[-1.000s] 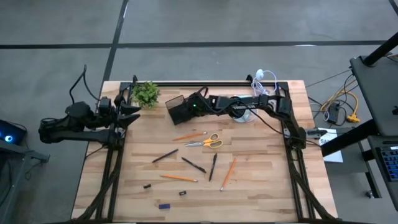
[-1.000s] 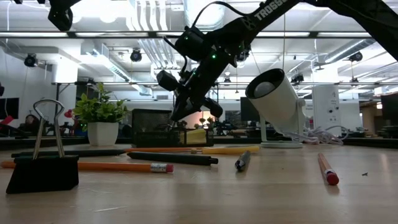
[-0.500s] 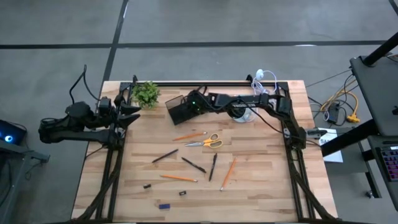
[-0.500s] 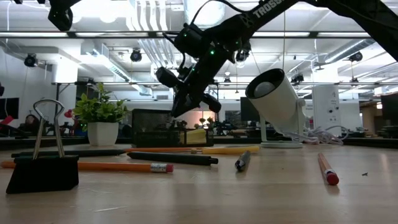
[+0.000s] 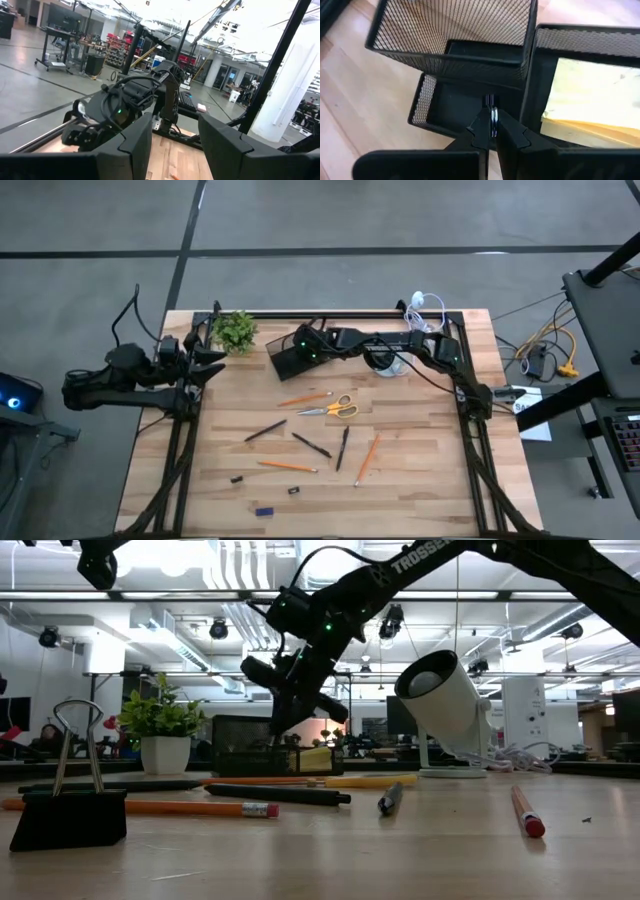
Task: Pick and place office supplies into organizer
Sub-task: Put the right black binder clip into the black desk organizer
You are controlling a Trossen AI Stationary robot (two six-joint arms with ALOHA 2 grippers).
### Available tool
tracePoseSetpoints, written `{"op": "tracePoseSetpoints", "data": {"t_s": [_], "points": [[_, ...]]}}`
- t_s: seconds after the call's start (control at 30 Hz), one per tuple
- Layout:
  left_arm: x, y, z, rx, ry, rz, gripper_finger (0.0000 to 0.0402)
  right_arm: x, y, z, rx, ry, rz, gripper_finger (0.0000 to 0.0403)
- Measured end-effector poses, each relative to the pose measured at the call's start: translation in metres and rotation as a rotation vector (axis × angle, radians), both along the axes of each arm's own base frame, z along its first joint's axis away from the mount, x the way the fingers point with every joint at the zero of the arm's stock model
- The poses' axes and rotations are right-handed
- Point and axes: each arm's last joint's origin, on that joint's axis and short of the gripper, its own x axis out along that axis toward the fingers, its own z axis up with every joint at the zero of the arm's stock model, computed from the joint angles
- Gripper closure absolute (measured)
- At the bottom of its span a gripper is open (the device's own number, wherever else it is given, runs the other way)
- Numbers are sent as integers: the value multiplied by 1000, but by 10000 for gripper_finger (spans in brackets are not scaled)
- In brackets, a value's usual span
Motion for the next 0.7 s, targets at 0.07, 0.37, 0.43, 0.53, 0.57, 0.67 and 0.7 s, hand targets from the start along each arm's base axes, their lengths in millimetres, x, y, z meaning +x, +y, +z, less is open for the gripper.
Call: {"op": "tracePoseSetpoints", "data": {"t_s": [0.07, 0.37, 0.43, 0.53, 0.57, 0.67, 0.7], "points": [[0, 0, 0, 0, 0, 0, 256, 1, 1, -3, 3, 24, 0, 394], [0, 0, 0, 0, -1, -4, 256, 1, 1, -4, -4, 47, 2, 394], [0, 0, 0, 0, 0, -5, 256, 1, 1, -4, -4, 47, 2, 394], [0, 0, 0, 0, 0, -5, 256, 1, 1, -4, -5, 44, 2, 394], [0, 0, 0, 0, 0, -5, 256, 1, 1, -4, -4, 44, 2, 394], [0, 0, 0, 0, 0, -5, 256, 1, 1, -4, -1, 42, 5, 392], [0, 0, 0, 0, 0, -5, 256, 2, 1, -4, 2, 40, 5, 389]]}}
